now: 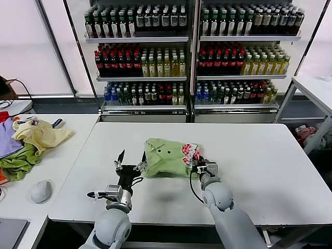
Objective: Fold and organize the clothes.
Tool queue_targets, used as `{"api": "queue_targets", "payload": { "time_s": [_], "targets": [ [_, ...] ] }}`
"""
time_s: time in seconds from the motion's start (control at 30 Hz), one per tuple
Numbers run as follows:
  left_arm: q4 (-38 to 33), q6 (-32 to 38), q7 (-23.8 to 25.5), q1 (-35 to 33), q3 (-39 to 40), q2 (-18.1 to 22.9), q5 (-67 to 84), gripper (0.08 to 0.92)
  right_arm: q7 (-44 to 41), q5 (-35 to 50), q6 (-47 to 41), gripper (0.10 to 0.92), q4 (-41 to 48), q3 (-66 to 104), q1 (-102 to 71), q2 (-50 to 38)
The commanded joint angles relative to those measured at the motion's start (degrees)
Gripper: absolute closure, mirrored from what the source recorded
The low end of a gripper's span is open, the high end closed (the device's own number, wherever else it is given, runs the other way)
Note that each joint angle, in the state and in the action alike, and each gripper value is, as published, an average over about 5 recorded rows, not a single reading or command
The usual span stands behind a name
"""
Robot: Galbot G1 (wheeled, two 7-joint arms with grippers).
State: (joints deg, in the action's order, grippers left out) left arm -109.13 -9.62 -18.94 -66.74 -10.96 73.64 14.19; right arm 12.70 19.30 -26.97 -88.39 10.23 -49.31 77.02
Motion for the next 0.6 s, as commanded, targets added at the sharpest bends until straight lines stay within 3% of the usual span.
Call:
{"api": "queue_targets", "payload": {
  "time_s": [0.03, 0.17, 0.33, 0.47, 0.6],
  "targets": [
    [-0.85, 0.31, 0.14, -1.29, -0.60, -0.50, -0.64, 0.177, -8.54, -4.30, 1.20, 0.758, 3.44, 1.01, 4.67, -9.29],
    [-1.18, 0.40, 0.39, -1.89, -0.39, -0.34, -0.89, 0.177, -12.20, -6.42, 3.30, 0.858, 4.67, 2.31, 5.60, -12.97],
    [-1.37, 0.76, 0.83, -2.58, 0.16, 0.03, -2.28, 0.177, -13.90, -10.82, 9.31, 0.892, 3.70, 3.87, 3.74, -14.87],
    [-2.28, 0.75, 1.32, -3.15, 0.51, 0.37, -2.95, 0.177, -11.32, -11.02, 17.36, 0.867, -2.87, 6.69, -3.59, -15.03],
    [-4.02, 0.67, 1.97, -4.19, 0.78, 0.70, -2.98, 0.177, -8.84, -11.13, 23.33, 0.768, -10.80, 11.41, -13.31, -14.48]
  ]
}}
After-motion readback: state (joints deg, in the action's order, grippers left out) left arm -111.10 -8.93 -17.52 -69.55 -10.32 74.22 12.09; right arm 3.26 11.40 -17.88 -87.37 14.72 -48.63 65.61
